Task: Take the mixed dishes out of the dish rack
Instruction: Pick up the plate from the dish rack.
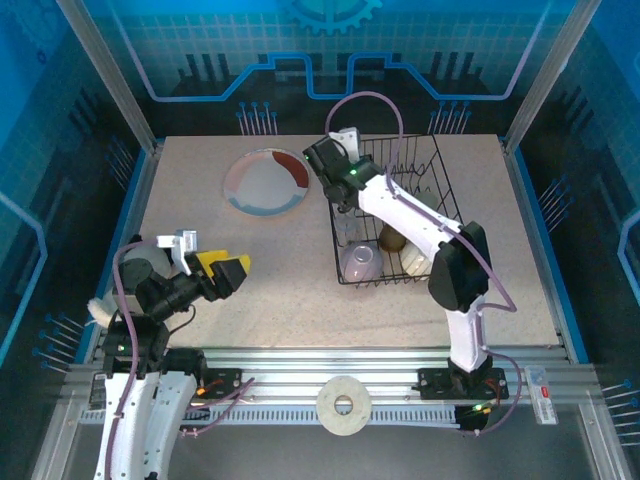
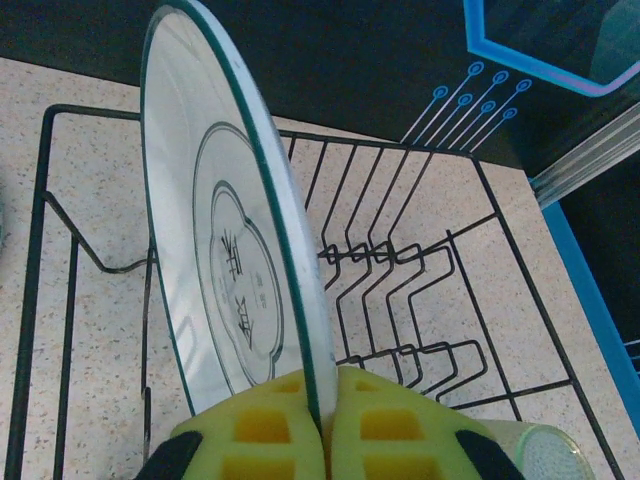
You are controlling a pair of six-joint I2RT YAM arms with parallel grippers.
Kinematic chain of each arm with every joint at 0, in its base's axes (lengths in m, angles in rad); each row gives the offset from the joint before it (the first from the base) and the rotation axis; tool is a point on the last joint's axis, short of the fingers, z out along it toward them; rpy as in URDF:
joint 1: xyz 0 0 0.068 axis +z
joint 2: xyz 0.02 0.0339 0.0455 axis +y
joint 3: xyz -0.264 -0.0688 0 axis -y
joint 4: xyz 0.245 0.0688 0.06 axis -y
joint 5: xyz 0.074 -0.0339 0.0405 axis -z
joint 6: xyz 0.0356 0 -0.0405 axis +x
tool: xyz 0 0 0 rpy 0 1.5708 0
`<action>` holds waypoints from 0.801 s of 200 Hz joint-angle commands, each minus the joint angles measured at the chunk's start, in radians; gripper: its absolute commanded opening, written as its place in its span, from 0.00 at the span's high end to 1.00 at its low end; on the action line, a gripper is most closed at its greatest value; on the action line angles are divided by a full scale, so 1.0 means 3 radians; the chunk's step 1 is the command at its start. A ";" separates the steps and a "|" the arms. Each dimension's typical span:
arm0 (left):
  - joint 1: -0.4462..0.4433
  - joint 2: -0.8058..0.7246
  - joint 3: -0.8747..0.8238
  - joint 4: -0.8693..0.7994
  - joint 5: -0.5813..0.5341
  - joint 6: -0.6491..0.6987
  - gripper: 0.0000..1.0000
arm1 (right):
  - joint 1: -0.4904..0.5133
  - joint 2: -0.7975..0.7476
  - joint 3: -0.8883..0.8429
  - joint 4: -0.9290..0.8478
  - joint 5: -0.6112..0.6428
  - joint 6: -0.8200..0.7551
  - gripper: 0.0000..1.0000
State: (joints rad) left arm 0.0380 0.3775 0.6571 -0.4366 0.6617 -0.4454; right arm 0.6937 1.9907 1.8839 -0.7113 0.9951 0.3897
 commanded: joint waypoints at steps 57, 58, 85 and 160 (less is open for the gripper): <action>-0.0016 -0.0027 0.0001 -0.0040 -0.0083 0.0012 0.01 | -0.0089 -0.1143 -0.0876 0.0766 -0.0243 -0.0177 1.00; -0.0015 -0.0027 0.0002 -0.0044 -0.0083 0.0012 0.01 | -0.0094 -0.1154 -0.0880 0.0760 -0.0253 -0.0170 1.00; -0.0014 -0.0019 0.0005 -0.0058 -0.0089 0.0017 0.01 | -0.0189 -0.1495 -0.1063 0.0782 -0.0583 -0.0130 1.00; -0.0017 0.0154 0.0134 -0.0227 -0.0066 0.0024 0.01 | -0.1105 -0.2355 -0.1855 0.0805 -0.2532 0.0589 1.00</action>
State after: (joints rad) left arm 0.0376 0.4107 0.6601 -0.4549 0.6441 -0.4454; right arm 0.4461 1.3621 1.3979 -0.5396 0.5098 0.4469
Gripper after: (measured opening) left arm 0.992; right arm 0.071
